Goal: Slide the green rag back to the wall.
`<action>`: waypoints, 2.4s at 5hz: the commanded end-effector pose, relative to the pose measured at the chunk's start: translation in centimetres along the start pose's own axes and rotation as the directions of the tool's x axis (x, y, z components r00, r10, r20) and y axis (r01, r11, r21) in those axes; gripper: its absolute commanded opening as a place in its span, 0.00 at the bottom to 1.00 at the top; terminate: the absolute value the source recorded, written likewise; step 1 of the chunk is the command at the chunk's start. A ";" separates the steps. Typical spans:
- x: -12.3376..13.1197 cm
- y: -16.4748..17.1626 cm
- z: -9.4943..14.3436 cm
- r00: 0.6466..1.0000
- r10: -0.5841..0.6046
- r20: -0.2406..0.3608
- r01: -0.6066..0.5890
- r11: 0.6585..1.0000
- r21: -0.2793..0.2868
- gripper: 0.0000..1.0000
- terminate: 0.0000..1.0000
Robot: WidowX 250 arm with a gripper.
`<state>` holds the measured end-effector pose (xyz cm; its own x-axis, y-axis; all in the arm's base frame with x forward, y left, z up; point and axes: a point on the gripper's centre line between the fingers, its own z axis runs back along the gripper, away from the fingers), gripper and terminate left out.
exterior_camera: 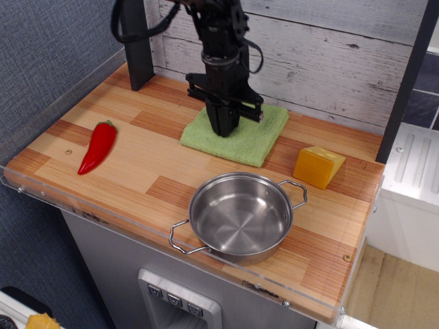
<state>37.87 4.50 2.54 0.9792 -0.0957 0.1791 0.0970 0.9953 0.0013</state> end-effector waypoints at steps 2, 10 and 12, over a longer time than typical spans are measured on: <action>1.4 0.4 5.4 0.991 -0.001 0.134 -0.002 1.000 0.026 1.00 0.00; -7.3 -1.0 15.3 0.996 0.092 0.003 -0.092 0.996 -0.001 1.00 0.00; -9.1 -5.7 17.0 0.999 -0.001 0.048 -0.001 1.000 0.029 1.00 0.00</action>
<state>25.59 0.19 16.72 0.9758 -0.0921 0.1983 0.0892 0.9957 0.0235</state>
